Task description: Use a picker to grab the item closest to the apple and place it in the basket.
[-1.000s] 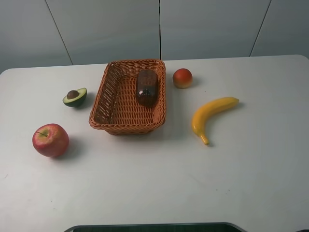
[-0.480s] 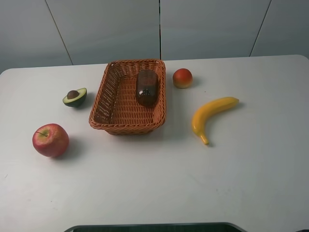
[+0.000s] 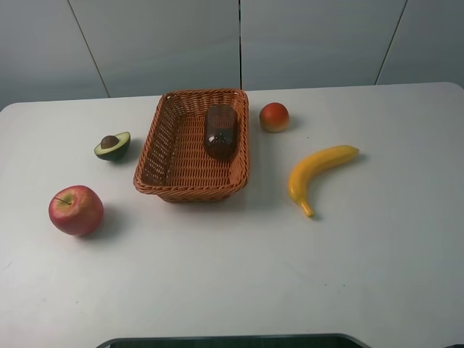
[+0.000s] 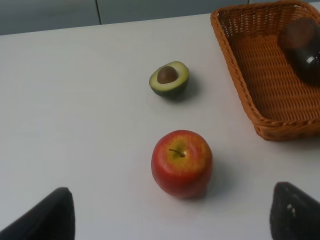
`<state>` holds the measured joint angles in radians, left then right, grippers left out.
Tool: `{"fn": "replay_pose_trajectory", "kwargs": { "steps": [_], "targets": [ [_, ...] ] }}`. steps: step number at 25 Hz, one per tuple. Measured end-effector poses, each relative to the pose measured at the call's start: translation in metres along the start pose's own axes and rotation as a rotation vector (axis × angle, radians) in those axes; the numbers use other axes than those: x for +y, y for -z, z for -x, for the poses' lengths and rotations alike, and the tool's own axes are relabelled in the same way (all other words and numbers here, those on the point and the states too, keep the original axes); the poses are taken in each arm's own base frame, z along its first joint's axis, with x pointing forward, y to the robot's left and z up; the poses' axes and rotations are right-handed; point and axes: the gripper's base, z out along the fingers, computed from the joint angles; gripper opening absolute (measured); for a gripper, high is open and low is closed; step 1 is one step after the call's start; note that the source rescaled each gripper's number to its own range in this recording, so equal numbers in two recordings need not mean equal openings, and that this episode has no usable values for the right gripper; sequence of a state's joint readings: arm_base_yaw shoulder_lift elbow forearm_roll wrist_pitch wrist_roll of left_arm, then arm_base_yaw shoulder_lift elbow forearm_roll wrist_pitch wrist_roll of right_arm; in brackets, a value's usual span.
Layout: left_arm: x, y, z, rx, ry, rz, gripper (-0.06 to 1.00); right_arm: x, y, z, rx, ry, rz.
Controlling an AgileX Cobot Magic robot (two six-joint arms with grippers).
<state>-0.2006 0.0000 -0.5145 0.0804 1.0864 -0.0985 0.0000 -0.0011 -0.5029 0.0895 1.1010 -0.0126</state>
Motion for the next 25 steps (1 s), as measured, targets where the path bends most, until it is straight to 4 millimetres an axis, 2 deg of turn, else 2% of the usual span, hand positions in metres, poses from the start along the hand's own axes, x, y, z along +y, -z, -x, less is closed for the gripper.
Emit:
{"fn": "replay_pose_trajectory", "kwargs": {
  "steps": [25],
  "targets": [
    [0.0, 0.0, 0.0, 0.0, 0.002, 0.0, 1.0, 0.0, 0.0, 0.0, 0.0, 0.0, 0.0]
  ]
}}
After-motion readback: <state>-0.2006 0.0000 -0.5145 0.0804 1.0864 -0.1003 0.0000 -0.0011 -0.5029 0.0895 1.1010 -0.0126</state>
